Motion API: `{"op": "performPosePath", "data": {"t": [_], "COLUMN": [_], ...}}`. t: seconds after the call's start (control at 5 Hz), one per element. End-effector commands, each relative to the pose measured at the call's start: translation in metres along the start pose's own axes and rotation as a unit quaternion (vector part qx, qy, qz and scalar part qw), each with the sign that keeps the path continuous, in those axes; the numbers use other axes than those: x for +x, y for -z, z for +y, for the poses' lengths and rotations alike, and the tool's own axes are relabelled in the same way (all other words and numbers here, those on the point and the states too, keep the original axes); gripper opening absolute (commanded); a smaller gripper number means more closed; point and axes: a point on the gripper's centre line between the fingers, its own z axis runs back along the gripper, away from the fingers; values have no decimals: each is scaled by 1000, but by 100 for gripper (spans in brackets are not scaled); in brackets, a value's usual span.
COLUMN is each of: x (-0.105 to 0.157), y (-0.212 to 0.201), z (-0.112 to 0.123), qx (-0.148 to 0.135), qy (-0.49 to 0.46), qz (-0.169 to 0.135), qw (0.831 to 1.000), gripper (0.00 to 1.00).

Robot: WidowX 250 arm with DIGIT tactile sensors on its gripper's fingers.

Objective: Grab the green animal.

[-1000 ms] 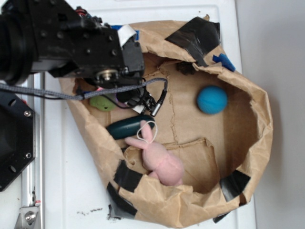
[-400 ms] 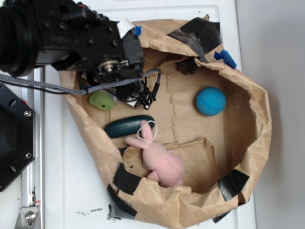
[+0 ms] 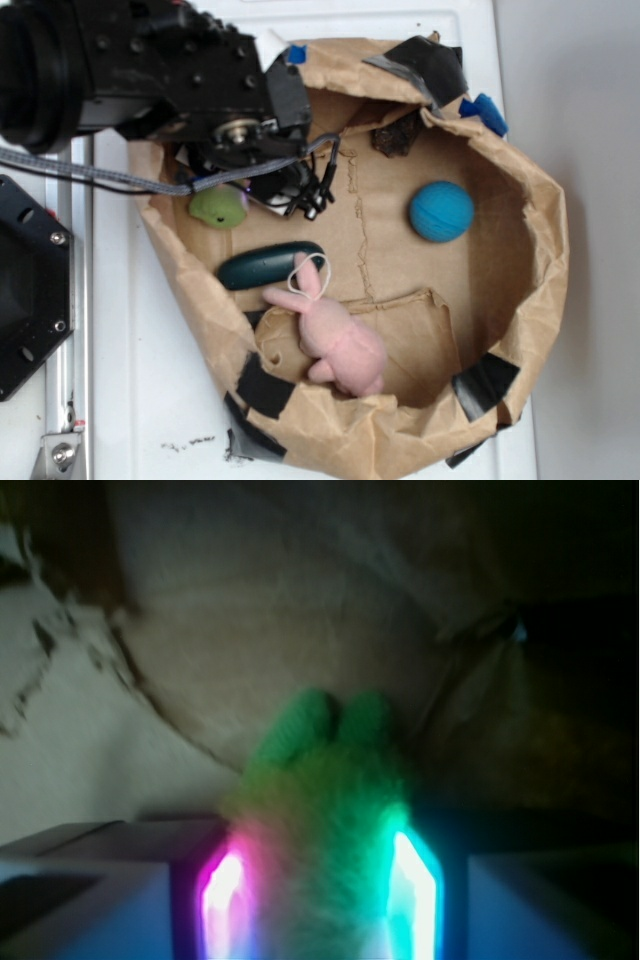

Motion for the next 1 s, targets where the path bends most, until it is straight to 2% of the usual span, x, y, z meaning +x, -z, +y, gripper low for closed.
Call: {"op": "performPosePath", "data": {"t": [0.0,0.2,0.4,0.6,0.8], "x": [-2,-13,-17,-29,-42], "y": [-79,-103,-119,-133,-140], "z": [-24,-37,-45,-41,-33], "qx": [-90,-104,-98,-109,-112], "qy": [96,132,166,186,192], "qz": [-40,-48,-40,-35,-64], "qw": [991,985,980,976,973], "gripper": [0,0,0,0,0]}}
